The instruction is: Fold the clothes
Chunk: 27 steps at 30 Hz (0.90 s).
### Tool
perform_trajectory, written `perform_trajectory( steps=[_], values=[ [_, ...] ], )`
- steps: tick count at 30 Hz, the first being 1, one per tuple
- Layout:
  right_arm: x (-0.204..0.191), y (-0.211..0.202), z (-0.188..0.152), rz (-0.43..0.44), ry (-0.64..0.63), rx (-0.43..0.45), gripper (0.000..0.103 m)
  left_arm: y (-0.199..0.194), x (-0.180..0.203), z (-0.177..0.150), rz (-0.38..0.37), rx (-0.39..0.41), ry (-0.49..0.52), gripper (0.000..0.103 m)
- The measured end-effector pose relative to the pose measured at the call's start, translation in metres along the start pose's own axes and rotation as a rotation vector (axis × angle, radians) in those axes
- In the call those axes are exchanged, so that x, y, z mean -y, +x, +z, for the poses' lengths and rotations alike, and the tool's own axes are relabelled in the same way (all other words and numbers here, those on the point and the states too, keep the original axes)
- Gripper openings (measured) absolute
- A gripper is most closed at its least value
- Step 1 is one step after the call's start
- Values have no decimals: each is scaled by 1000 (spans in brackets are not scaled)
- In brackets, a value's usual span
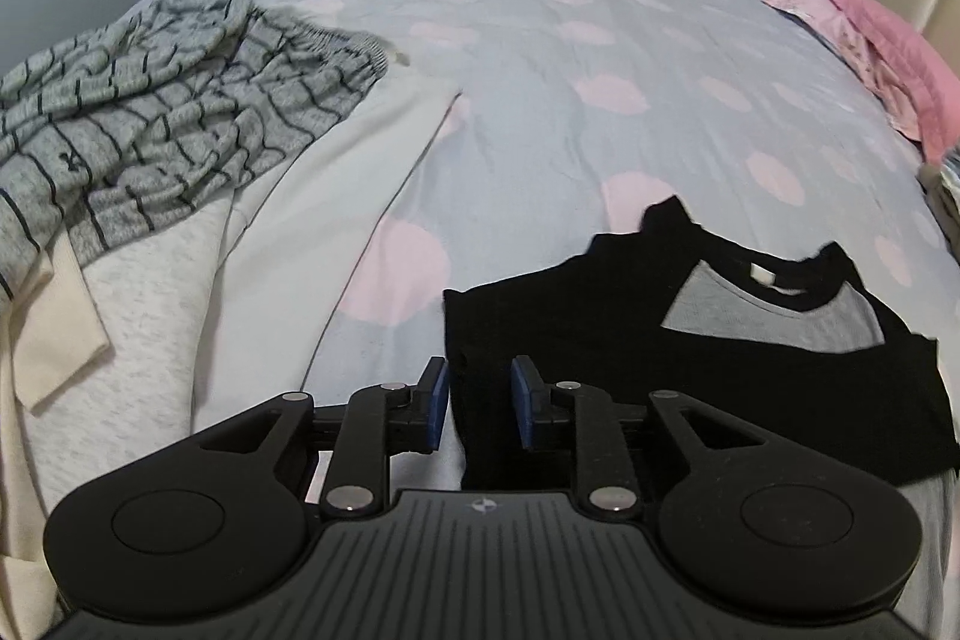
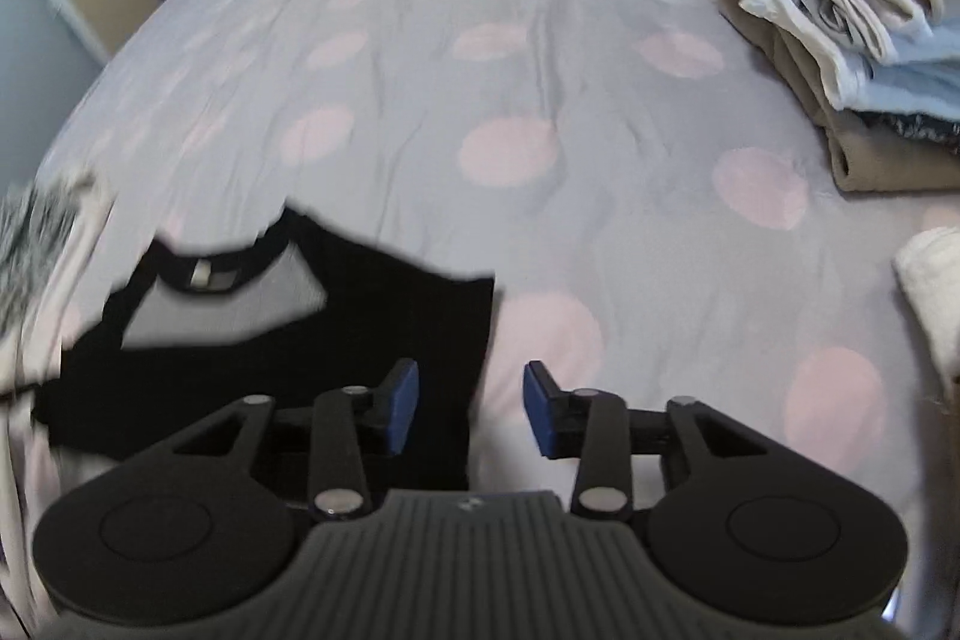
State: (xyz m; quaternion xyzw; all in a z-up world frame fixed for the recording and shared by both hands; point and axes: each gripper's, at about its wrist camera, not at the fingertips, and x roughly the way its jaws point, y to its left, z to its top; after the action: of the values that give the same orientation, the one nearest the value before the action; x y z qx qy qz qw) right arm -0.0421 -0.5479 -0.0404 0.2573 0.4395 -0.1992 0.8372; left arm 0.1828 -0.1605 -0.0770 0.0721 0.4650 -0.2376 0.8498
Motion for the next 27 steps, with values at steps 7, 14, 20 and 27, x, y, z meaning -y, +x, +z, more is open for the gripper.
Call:
perform_trajectory(
  steps=[7,14,20,27],
  values=[
    [6,43,20,22,122,-26,43,27,-19,4,-46,-32,-112,29],
    [-7,68,23,3,116,-51,9,39,-14,6,-58,-5,-114,15],
    [-8,65,27,-65,95,-2,7,41,-2,7,0,4,-37,7],
    [-10,39,28,-42,68,59,28,10,3,10,27,88,7,10]
  ],
)
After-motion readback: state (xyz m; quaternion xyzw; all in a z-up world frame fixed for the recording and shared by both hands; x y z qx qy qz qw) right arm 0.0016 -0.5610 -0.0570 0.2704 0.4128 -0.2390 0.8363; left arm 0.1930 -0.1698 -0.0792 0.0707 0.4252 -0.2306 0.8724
